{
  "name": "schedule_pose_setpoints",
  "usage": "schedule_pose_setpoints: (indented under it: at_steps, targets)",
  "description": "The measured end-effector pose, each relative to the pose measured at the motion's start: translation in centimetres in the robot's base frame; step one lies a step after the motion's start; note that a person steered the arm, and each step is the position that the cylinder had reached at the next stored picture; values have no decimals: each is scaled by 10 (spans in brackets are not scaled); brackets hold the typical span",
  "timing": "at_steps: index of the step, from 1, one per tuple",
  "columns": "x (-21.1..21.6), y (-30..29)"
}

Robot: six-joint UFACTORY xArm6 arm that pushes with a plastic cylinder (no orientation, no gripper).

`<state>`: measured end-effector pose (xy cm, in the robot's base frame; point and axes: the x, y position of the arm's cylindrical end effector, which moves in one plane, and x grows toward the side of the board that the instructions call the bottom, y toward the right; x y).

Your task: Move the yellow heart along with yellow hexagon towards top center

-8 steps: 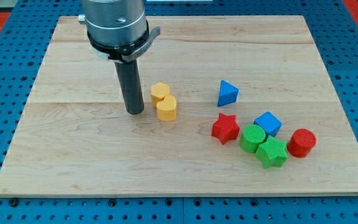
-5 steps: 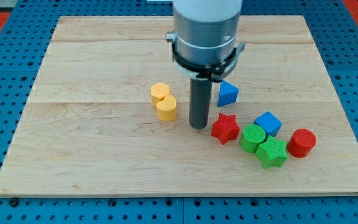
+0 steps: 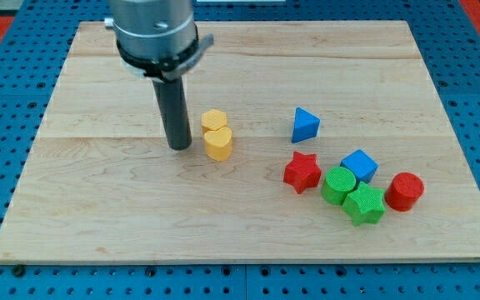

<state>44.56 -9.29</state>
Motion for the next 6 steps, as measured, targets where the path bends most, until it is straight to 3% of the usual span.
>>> schedule_pose_setpoints:
  at_steps: [1, 2, 3, 6]
  targets:
    - [18, -15]
    - [61, 15]
    - [62, 65]
    - [-53, 50]
